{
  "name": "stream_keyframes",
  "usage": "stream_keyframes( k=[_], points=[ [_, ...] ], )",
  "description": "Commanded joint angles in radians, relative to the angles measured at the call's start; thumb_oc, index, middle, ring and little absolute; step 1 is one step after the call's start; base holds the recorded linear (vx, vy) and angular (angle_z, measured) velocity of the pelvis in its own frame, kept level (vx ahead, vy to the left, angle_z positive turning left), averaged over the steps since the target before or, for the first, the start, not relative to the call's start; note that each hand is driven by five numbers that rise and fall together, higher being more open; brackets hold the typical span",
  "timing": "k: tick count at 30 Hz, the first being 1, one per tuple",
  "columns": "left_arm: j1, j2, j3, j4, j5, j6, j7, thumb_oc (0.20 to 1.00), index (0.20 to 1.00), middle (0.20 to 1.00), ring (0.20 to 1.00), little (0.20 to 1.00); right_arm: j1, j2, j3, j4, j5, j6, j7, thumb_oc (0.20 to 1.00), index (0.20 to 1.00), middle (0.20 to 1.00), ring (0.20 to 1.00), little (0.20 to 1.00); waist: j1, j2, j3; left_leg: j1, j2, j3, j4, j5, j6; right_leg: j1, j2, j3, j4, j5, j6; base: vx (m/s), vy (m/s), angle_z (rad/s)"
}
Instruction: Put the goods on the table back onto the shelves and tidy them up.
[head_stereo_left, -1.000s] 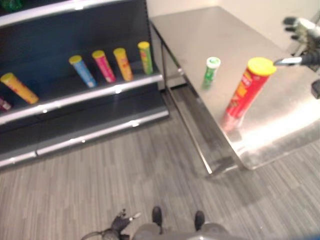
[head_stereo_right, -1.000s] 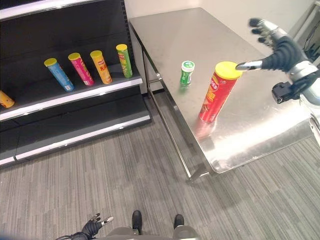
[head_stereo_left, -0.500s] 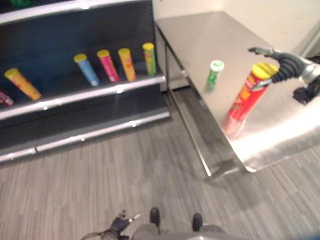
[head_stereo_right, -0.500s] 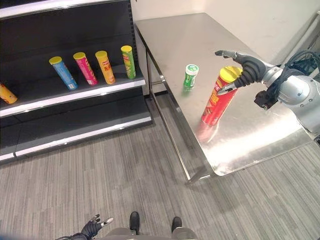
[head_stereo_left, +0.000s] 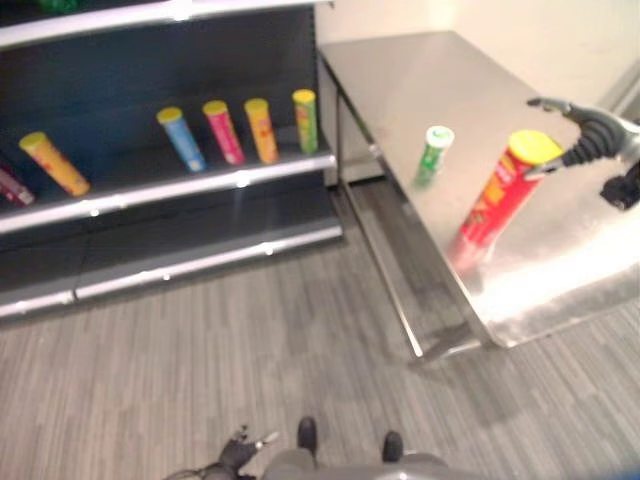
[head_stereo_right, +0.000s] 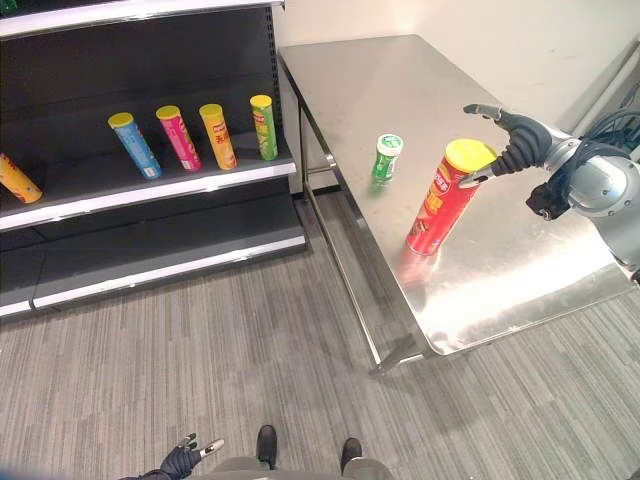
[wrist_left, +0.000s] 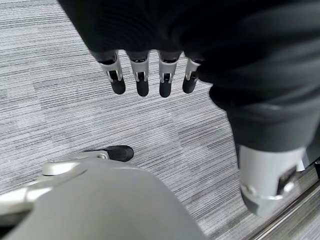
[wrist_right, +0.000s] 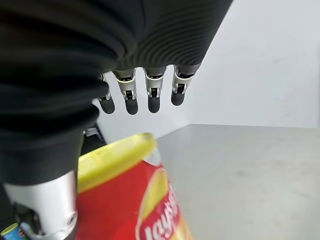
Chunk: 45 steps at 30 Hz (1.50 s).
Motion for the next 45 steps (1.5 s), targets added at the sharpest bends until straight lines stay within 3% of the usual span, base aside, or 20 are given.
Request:
stream_keyframes(
  k=[1,10,26,27,28,35,40,45],
  points=[
    [-0.047,0.063,-0.031,0.011,-0.029,-0.018,0.009,1.000,1.000,1.000,1.000,1.000,-0.079,0.018,0.018,0.049,0.021,0.000,-0.021,1.000,1.000,1.000,1.000,1.000,0.044,-0.053,-0.001,0.041,0.083,0.077,0.058,-0.091,-0.128,0.021,-0.061,-0.023,0.101,-0.139,0.093,0.00,0.000,0.00],
    [-0.038,0.066,-0.034,0.020,-0.031,-0.020,-0.007,1.000,1.000,1.000,1.000,1.000,-0.046,0.037,0.015,0.034,0.114,0.008,0.040,1.000,1.000,1.000,1.000,1.000,0.053,-0.053,0.002,0.042,0.082,0.071,0.058,-0.090,-0.129,0.028,-0.060,-0.029,0.098,-0.140,0.094,0.00,0.000,0.00],
    [-0.045,0.067,-0.036,0.025,-0.034,-0.015,-0.019,1.000,1.000,1.000,1.000,1.000,-0.062,0.016,0.110,0.078,0.068,0.058,0.122,1.000,1.000,1.000,1.000,1.000,0.055,-0.065,0.007,0.034,0.082,0.066,0.060,-0.091,-0.130,0.024,-0.064,-0.036,0.098,-0.138,0.096,0.00,0.000,0.00],
    [-0.045,0.067,-0.036,0.024,-0.032,-0.015,-0.020,1.000,1.000,1.000,1.000,1.000,-0.054,0.017,0.107,0.073,0.070,0.060,0.127,0.642,0.642,0.642,0.642,0.642,0.055,-0.065,0.006,0.033,0.083,0.065,0.060,-0.091,-0.130,0.024,-0.064,-0.037,0.098,-0.138,0.096,0.00,0.000,0.00],
    [-0.046,0.068,-0.037,0.023,-0.031,-0.014,-0.021,1.000,1.000,1.000,1.000,1.000,-0.051,0.017,0.107,0.073,0.070,0.060,0.129,0.200,0.200,0.200,0.200,0.200,0.055,-0.066,0.007,0.033,0.083,0.065,0.059,-0.090,-0.130,0.024,-0.063,-0.036,0.097,-0.138,0.096,0.00,0.000,0.00],
    [-0.053,0.073,-0.028,0.023,-0.035,-0.012,-0.015,1.000,1.000,1.000,1.000,1.000,-0.058,0.026,0.101,0.071,0.053,0.055,0.106,0.200,0.200,0.200,0.200,0.200,0.053,-0.068,0.009,0.037,0.086,0.067,0.064,-0.095,-0.130,0.024,-0.064,-0.030,0.099,-0.140,0.096,0.00,0.000,0.00],
    [-0.050,0.071,-0.014,-0.004,-0.043,-0.017,-0.006,1.000,1.000,1.000,1.000,1.000,-0.052,-0.017,0.058,-0.033,0.088,0.021,0.065,0.200,0.200,0.200,0.200,0.200,0.049,-0.066,0.011,0.041,0.090,0.071,0.075,-0.101,-0.129,0.024,-0.064,-0.026,0.107,-0.143,0.095,0.00,0.000,0.00],
    [-0.042,0.063,0.030,-0.011,-0.040,-0.024,0.004,1.000,1.000,1.000,1.000,1.000,0.094,-0.103,-0.194,-0.248,0.163,-0.042,0.011,0.200,0.200,0.200,0.200,0.200,0.035,-0.059,0.007,0.043,0.100,0.070,0.087,-0.102,-0.136,0.025,-0.061,-0.024,0.119,-0.155,0.092,-0.01,-0.059,0.00]
  ],
)
